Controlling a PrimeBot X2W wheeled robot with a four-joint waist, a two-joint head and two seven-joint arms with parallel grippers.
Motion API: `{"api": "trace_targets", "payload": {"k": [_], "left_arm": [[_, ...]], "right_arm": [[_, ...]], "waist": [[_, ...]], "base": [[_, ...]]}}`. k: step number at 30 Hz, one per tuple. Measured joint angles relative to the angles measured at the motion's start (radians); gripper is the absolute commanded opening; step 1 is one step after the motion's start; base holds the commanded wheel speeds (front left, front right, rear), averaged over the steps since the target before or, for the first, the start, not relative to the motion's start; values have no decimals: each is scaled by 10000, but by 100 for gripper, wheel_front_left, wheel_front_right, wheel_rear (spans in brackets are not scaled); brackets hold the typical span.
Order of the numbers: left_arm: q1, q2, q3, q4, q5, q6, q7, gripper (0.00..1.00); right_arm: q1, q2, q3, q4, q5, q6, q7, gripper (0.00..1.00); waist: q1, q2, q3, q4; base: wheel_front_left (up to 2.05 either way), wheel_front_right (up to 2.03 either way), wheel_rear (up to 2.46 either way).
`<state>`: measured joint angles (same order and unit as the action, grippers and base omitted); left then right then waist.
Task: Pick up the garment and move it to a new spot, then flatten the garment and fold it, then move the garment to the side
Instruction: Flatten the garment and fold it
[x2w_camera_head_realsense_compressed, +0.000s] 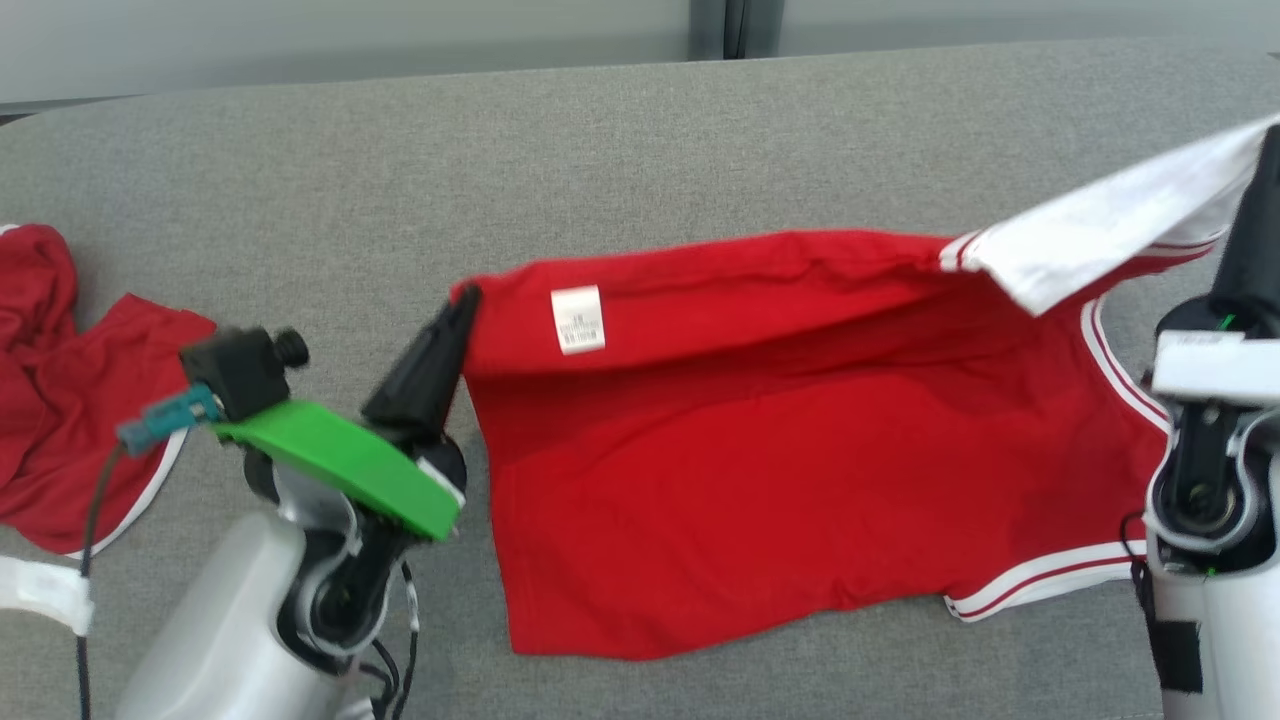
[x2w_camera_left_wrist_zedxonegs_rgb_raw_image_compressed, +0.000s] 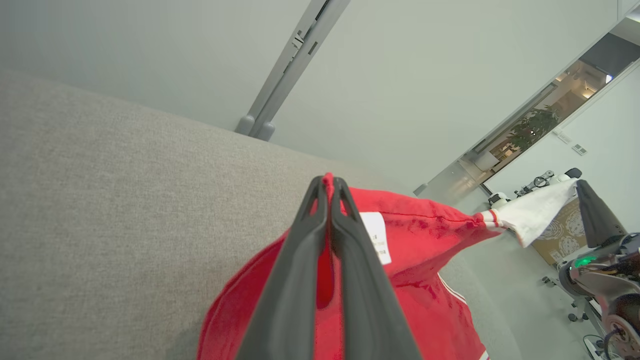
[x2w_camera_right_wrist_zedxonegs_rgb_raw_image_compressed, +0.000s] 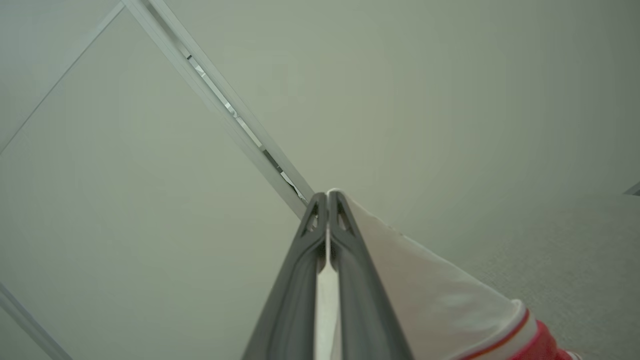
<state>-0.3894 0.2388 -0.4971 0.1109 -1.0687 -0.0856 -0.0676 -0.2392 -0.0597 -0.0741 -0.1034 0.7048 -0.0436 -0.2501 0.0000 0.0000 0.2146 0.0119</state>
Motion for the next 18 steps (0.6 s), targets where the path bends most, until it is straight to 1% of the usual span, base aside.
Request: {"api": "trace_targets", "payload": {"k": [4, 7, 8, 9, 10, 11, 16, 18], "left_arm": [[1035, -29, -554, 259, -88, 69, 194, 0], [1443, 8, -836, 583, -48, 81, 282, 0], [1508, 4, -872, 700, -13, 113, 288, 14], [1549, 0, -874, 786, -6, 159, 284, 40], [1552, 38, -909, 863, 102, 171, 284, 74], [1546, 98, -957, 959, 334, 178, 284, 100], [1539, 585, -1081, 1304, 1200, 679, 209, 100], [1521, 784, -943, 1304, 1647, 1026, -13, 100]], "right_arm": [[1033, 58, 345, 610, -186, -73, 224, 0], [1256, 88, 470, 823, -226, -115, 224, 0], [1255, 98, 493, 840, -226, -115, 221, 0], [1252, 107, 506, 842, -226, -113, 219, 0], [1247, 105, 535, 853, -226, -113, 219, 0], [1244, 109, 552, 874, -226, -111, 215, 0], [1179, 111, 675, 892, -224, -107, 201, 0], [1129, 113, 715, 894, -224, -104, 157, 0]], "waist": [[0, 0, 172, 40], [0, 0, 331, 66], [0, 0, 385, 73], [0, 0, 438, 80], [0, 0, 485, 87], [0, 0, 524, 93], [0, 0, 598, 109], [0, 0, 597, 100]], "base": [[0, 0, 0], [0, 0, 0], [0, 0, 0], [0, 0, 0], [0, 0, 0], [0, 0, 0], [0, 0, 0], [0, 0, 0]]}}
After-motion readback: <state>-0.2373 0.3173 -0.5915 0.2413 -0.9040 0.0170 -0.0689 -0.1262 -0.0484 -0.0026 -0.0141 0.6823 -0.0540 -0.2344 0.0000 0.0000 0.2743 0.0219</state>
